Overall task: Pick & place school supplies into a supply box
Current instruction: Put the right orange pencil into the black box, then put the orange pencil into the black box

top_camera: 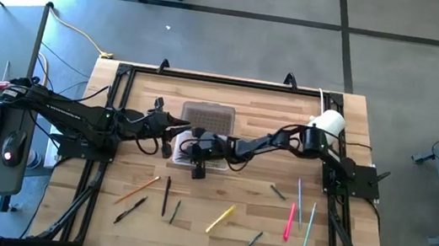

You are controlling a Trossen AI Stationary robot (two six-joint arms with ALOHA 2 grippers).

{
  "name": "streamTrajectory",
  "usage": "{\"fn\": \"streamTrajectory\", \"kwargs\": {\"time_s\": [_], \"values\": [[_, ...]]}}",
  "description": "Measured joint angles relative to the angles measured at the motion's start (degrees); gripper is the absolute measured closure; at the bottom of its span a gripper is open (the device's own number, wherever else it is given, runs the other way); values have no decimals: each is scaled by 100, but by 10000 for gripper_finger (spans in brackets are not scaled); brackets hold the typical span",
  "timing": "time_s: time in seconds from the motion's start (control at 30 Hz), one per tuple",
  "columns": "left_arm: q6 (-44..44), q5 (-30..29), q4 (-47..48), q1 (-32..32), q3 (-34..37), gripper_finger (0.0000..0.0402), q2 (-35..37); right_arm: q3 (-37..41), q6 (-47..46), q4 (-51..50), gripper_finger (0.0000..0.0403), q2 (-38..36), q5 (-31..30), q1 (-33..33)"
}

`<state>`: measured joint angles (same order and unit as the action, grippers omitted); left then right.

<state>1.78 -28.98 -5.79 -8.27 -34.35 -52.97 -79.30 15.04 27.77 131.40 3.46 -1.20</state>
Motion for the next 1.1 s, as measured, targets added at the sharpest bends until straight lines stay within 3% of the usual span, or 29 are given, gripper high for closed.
{"fn": "streamTrajectory", "kwargs": {"time_s": [0.33, 0.47, 0.6, 0.77, 0.9, 0.97, 1.1], "values": [[60, 18, 30, 0, 0, 309, 0, -62, 132, -187, 313, -290, -6, 81], [360, 156, 43, 0, 0, 309, 17, -47, 594, -945, 297, -762, -92, 206], [725, 318, 301, -2, -5, 309, 213, -49, 650, -1928, 294, -1447, -623, 378], [1309, 472, 1210, 0, 2, 309, 522, -50, 652, -3242, 297, -2355, -1230, 619], [1868, 1462, 2639, -3, -48, 309, 825, -53, 337, -4106, 295, -2918, -1459, 806], [2402, 2088, 3204, -55, -58, 309, 855, -53, -29, -4526, 295, -3102, -1180, 866], [3563, 2702, 3980, -604, -57, 309, 651, -55, -305, -5126, 299, -3225, -344, 974]]}}
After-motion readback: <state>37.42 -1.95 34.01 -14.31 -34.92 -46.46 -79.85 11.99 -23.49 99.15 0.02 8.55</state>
